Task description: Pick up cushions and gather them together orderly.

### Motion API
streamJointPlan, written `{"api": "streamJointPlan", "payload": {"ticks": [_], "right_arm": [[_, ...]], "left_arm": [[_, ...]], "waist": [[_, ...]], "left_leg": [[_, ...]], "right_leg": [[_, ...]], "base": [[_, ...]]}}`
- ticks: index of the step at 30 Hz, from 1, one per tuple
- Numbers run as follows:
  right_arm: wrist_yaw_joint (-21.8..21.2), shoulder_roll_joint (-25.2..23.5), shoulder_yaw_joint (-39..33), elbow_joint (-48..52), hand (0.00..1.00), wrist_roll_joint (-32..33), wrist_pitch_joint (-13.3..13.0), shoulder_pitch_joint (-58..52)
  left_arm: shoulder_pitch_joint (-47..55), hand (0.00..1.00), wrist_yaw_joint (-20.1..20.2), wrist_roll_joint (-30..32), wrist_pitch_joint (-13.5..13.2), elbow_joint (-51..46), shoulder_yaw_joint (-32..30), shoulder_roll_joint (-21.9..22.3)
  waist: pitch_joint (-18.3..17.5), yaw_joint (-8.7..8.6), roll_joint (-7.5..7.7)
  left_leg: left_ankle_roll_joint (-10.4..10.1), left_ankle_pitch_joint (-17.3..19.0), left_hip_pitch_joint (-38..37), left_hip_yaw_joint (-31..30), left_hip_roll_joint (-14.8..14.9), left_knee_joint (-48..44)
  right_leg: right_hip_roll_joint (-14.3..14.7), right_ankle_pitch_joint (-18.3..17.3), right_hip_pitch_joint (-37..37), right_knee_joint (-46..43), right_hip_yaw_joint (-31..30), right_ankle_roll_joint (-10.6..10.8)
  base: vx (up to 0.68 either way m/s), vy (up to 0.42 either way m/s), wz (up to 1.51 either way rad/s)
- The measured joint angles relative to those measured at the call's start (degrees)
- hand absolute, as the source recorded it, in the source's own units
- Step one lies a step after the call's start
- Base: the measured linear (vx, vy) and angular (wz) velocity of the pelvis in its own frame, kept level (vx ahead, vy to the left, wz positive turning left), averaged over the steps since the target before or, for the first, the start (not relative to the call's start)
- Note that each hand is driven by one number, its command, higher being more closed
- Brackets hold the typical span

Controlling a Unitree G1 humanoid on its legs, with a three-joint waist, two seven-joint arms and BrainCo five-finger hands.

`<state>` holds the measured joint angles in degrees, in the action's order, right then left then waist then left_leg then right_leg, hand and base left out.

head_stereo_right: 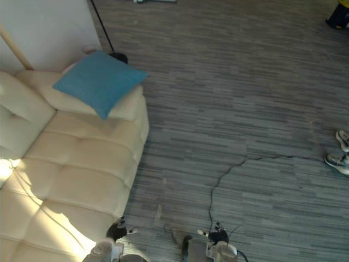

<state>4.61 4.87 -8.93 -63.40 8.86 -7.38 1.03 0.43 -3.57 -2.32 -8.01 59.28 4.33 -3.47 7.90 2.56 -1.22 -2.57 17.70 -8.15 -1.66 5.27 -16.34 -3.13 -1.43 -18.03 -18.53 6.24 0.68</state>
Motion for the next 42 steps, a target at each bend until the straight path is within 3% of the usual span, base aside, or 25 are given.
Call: {"api": "streamJointPlan", "payload": {"ticks": [2, 4, 7, 9, 11, 12, 13, 15, 16, 18, 19, 20, 22, 24, 26, 28, 30, 32, 33, 34, 36, 38, 39, 40, 42], "right_arm": [[0.12, 0.71, -0.28, 0.1, 0.0, -0.33, -0.09, -0.3], [0.08, 0.7, -1.01, -0.17, 0.0, 0.07, 0.08, -0.39], [0.23, 0.03, -1.61, -0.34, 0.0, 0.26, 0.07, -0.09], [0.4, 0.15, -1.91, -0.28, 0.0, 0.51, -0.05, 1.13], [0.61, 0.03, -2.31, -0.14, 0.0, 0.78, -0.18, 2.25], [0.68, 0.17, -2.33, 0.08, 0.0, 0.78, -0.3, 2.34], [0.89, 0.22, -2.43, -0.01, 0.0, 0.78, -0.32, 1.58], [1.17, -0.18, -2.78, -0.45, 0.0, 0.77, -0.22, 1.23], [0.94, -1.15, -2.64, -0.49, 0.0, 0.72, -0.2, 1.2], [0.97, -1.58, -2.73, -0.34, 0.0, 0.7, -0.21, 1.23], [0.96, -1.88, -3.01, -0.34, 0.0, 0.62, -0.1, 0.68], [0.91, -2.24, -3.78, -0.34, 0.0, 0.6, -0.03, 0.33], [0.52, -2.9, -4.41, -0.34, 0.0, 0.6, 0.06, -0.93], [0.33, -2.29, -4.44, -0.07, 0.0, 0.6, 0.07, -1.14], [0.18, -2.35, -4.35, 0.01, 0.0, 0.54, 0.04, -0.87], [0.1, -2.14, -4.32, 0.13, 0.0, 0.19, 0.01, -0.08], [0.11, -1.32, -4.07, 0.16, 0.0, 0.2, 0.02, 0.44], [0.12, -1.31, -3.89, 0.07, 0.0, 0.19, 0.03, -0.02], [0.01, -1.47, -4.1, 0.26, 0.0, 0.48, 0.0, -0.87], [0.02, -1.19, -4.49, 1.31, 0.0, 0.65, -0.06, -2.17], [0.01, -0.6, -4.43, 1.44, 0.0, 0.57, -0.05, -2.09], [0.01, -0.48, -4.3, 2.08, 0.0, 0.63, -0.07, -2.04], [0.03, -0.54, -4.25, 2.2, 0.0, 0.72, -0.06, -2.04], [0.08, -0.56, -4.31, 1.89, 0.0, 1.04, -0.03, -2.07], [0.22, -0.51, -4.43, 1.64, 0.0, 1.37, -0.12, -2.34]], "left_arm": [[0.17, 0.0, -0.02, 0.02, -0.07, 0.12, -0.77, 1.01], [-0.13, 0.0, -0.04, -0.16, -0.09, 0.17, -3.77, 1.97], [-0.42, 0.0, 0.05, -0.22, -0.56, -0.73, -4.45, 0.82], [-0.54, 0.0, 0.1, -0.2, -0.63, -1.41, -4.39, 0.88], [-1.48, 0.0, 0.07, -0.18, -0.51, -1.28, -4.13, 0.87], [-1.64, 0.0, -0.02, -0.15, -0.41, -1.26, -2.91, 1.05], [-1.57, 0.0, 0.09, -0.11, -0.46, -1.35, -1.85, 1.34], [-1.99, 0.0, 0.07, -0.11, -0.48, -1.35, -1.03, 1.33], [-2.66, 0.0, 0.1, -0.12, -0.4, -1.26, -1.02, 0.8], [-2.84, 0.0, 0.16, -0.12, -0.41, -1.46, -1.02, 0.76], [-2.84, 0.0, 0.26, -0.16, -0.4, -1.48, -1.01, 0.71], [-2.83, 0.0, 0.29, -0.21, -0.38, -1.45, -1.01, 0.69], [-2.27, 0.0, 0.31, -0.24, -0.04, -1.21, -0.34, 0.33], [-1.71, 0.0, 0.25, -0.24, -0.04, -1.18, 1.26, -0.31], [-1.47, 0.0, 0.2, -0.25, -0.04, -1.08, 1.3, -0.71], [-2.06, 0.0, 0.17, -0.25, -0.03, -1.02, 1.26, -0.53], [-2.17, 0.0, 0.13, -0.24, -0.05, -1.02, 1.24, 0.04], [-1.88, 0.0, 0.02, -0.22, -0.07, -0.72, 1.02, 0.11], [-1.8, 0.0, -0.05, -0.2, -0.1, -0.43, 0.89, 0.28], [-0.89, 0.0, -0.05, -0.16, -0.17, 0.21, -0.8, 0.67], [-0.22, 0.0, -0.06, -0.14, -0.26, 0.8, -2.16, 2.17], [0.09, 0.0, -0.05, -0.15, -0.38, 0.44, -5.01, 3.93], [-0.43, 0.0, -0.1, -0.17, -0.31, 0.37, -5.79, 4.46], [-0.47, 0.0, -0.1, -0.18, -0.36, -0.28, -5.51, 4.38], [-0.85, 0.0, -0.12, -0.19, -0.46, -0.63, -4.71, 4.27]], "waist": [[-0.95, -0.48, -2.19], [0.41, 0.02, -3.66], [2.07, 1.15, -1.8], [2.12, 1.14, -1.74], [2.39, 1.35, -1.39], [2.33, 1.31, -1.69], [2.03, 1.44, -2.23], [2.07, 2.61, -2.21], [2.25, 2.94, -0.61], [2.06, 2.71, 0.33], [2.07, 2.76, 0.47], [2.1, 2.68, 0.81], [2.0, 2.4, 1.34], [1.82, 2.11, 1.11], [1.4, 1.04, 1.07], [1.26, 0.54, 0.87], [1.5, 0.37, -0.39], [1.33, 0.03, 0.02], [1.08, -0.53, 0.92], [0.92, -1.55, 0.89], [-0.08, -1.52, -1.04], [-0.58, -1.51, -1.86], [-0.28, -1.44, -2.6], [0.63, -0.6, -2.27], [1.15, 0.35, -1.71]], "left_leg": [[-1.18, -1.47, 6.81, -4.64, 1.96, -13.38], [-1.09, -9.8, 16.29, -6.36, 4.4, -34.76], [-0.14, -4.2, 23.02, 0.52, 5.12, -43.75], [-0.15, -2.26, 26.73, 3.44, 3.48, -39.22], [-0.04, -2.1, 28.84, 6.11, -0.63, -25.6], [-0.21, -4.13, 29.05, 6.23, -2.95, -15.38], [-0.59, -9.19, 28.71, 6.11, -4.6, -1.93], [1.45, -19.3, 27.41, 6.37, -5.19, 4.63], [3.81, -20.38, 26.06, 7.41, -6.53, 5.62], [5.45, -18.34, 25.95, 7.55, -7.42, 4.25], [5.48, -15.86, 25.12, 7.61, -7.43, 1.98], [5.59, -14.16, 23.93, 7.63, -7.63, 1.54], [6.28, -10.58, 18.42, 6.78, -8.75, 1.08], [6.34, -8.08, 12.41, 6.09, -8.99, 2.26], [6.39, -7.08, 8.3, 4.44, -8.68, 4.15], [6.15, -6.44, 5.9, 2.54, -7.29, 5.67], [5.07, -4.85, 4.01, 0.21, -4.99, 6.0], [4.01, -3.75, 2.51, -3.54, -4.59, 5.78], [3.12, -2.0, 1.81, -6.19, -4.71, 4.71], [1.24, 2.63, 1.38, -11.11, -4.08, 1.32], [0.6, 2.85, 2.66, -13.46, -2.23, -1.74], [-1.0, 1.94, 8.53, -13.61, -1.1, -11.84], [-3.55, 0.08, 12.58, -12.15, -0.4, -19.11], [-3.57, -1.37, 16.07, -7.84, 1.66, -25.56], [-3.24, -1.39, 16.18, 0.07, 4.78, -26.98]], "right_leg": [[1.9, -2.75, 1.87, 0.22, 3.6, -1.74], [4.56, -4.11, 9.38, 5.14, 6.1, -3.99], [5.73, -4.98, 20.88, 11.55, 5.72, -5.35], [5.34, -5.03, 24.05, 14.71, 5.17, -5.32], [3.82, -6.09, 26.57, 17.53, 4.33, -4.54], [3.27, -7.01, 27.44, 18.14, 4.4, -4.05], [3.29, -8.27, 28.74, 18.81, 4.4, -3.4], [3.75, -10.0, 30.39, 19.02, 3.27, -2.38], [2.12, -10.55, 31.08, 18.69, 2.35, -1.67], [1.02, -10.5, 29.53, 14.52, 1.49, -1.48], [0.52, -11.28, 27.61, 7.1, 0.39, -0.17], [0.12, -11.91, 25.76, 0.7, -0.18, 1.87], [-2.12, -10.74, 19.42, -19.81, -0.99, 8.51], [-3.82, -14.05, 15.78, -27.85, 1.17, 5.59], [-4.32, -16.85, 12.53, -24.32, 4.95, 3.27], [-3.45, -17.41, 7.85, -15.92, 6.12, 2.77], [-0.73, -13.3, 4.62, -4.64, 2.65, 3.72], [0.38, -6.46, 3.04, 4.51, -4.9, 4.18], [0.49, -3.4, 3.16, 6.86, -9.14, 4.92], [0.74, 1.28, 3.5, 3.5, -10.51, 4.23], [1.35, -1.48, 4.01, 1.41, -6.36, 2.35], [1.29, -4.26, 4.48, -0.18, -1.44, 0.54], [1.33, -5.12, 6.16, 0.13, 1.31, -0.48], [1.52, -5.73, 9.29, 1.35, 3.6, -1.54], [1.28, -6.04, 14.35, 3.72, 6.63, -2.2]], "base": [[0.45, -0.273, 0.54], [0.54, -0.312, 0.42], [0.51, -0.254, 0.05], [0.38, -0.101, -0.21], [0.4, 0.018, -0.25], [0.46, 0.072, 0.02], [0.4, 0.084, 0.09], [0.44, 0.109, -0.12], [0.44, 0.098, -0.16], [0.45, 0.116, 0.05], [0.45, 0.147, 0.06], [0.45, 0.136, 0.07], [0.53, 0.123, 0.05], [0.5, 0.095, 0.11], [0.4, 0.022, 0.36], [0.42, -0.058, 0.46], [0.45, -0.146, 0.52], [0.47, -0.243, 0.87], [0.41, -0.363, 1.6], [0.41, -0.393, 1.43], [0.4, -0.386, 1.15], [0.39, -0.374, 1.22], [0.29, -0.306, 1.21], [0.27, -0.287, 1.05], [0.19, -0.22, 0.69]]}}
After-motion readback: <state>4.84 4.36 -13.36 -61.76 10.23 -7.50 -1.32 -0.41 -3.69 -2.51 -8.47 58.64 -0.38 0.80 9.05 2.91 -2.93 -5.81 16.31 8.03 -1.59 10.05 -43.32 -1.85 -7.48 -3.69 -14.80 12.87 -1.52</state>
